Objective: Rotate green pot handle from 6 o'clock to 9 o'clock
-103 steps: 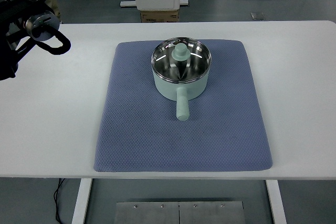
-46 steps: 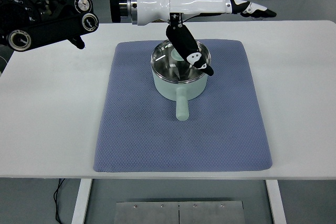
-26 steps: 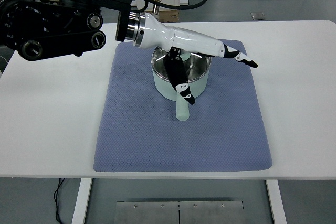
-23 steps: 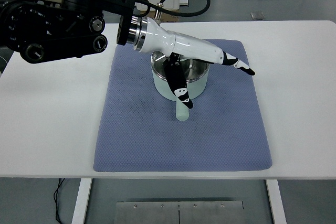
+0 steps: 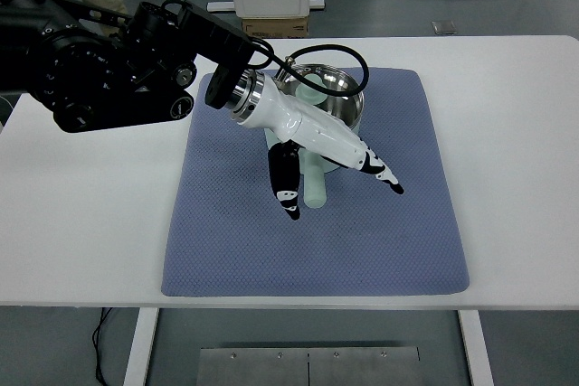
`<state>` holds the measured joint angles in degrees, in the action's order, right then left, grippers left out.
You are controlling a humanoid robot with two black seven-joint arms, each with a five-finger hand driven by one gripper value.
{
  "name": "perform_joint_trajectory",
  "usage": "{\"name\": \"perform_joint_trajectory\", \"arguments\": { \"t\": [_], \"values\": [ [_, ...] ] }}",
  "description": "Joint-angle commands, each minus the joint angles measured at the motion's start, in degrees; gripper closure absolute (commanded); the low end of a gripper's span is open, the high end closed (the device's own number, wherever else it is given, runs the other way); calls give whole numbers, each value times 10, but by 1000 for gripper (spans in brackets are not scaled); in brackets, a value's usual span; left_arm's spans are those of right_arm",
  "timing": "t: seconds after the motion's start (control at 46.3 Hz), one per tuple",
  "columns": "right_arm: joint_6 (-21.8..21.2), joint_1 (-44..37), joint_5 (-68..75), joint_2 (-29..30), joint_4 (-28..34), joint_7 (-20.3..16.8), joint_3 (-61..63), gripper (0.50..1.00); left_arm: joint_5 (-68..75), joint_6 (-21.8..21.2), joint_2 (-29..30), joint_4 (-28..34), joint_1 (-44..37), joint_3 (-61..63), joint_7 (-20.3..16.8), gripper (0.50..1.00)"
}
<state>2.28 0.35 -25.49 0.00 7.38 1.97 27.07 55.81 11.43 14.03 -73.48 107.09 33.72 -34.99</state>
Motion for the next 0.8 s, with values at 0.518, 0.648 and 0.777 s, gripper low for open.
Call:
{"name": "perform_joint_trajectory", "arguments": {
  "t": [0.518,0.648,0.777],
  "values": [
    [0,0,0,0,0,1,0,500,12,0,-23,11,13,46,0,500],
    [0,0,0,0,0,0,0,500,12,0,-29,18,13,59,0,500],
    [0,0,0,0,0,0,0,500,13,-3,-37,20,13,73,0,500]
  ]
}}
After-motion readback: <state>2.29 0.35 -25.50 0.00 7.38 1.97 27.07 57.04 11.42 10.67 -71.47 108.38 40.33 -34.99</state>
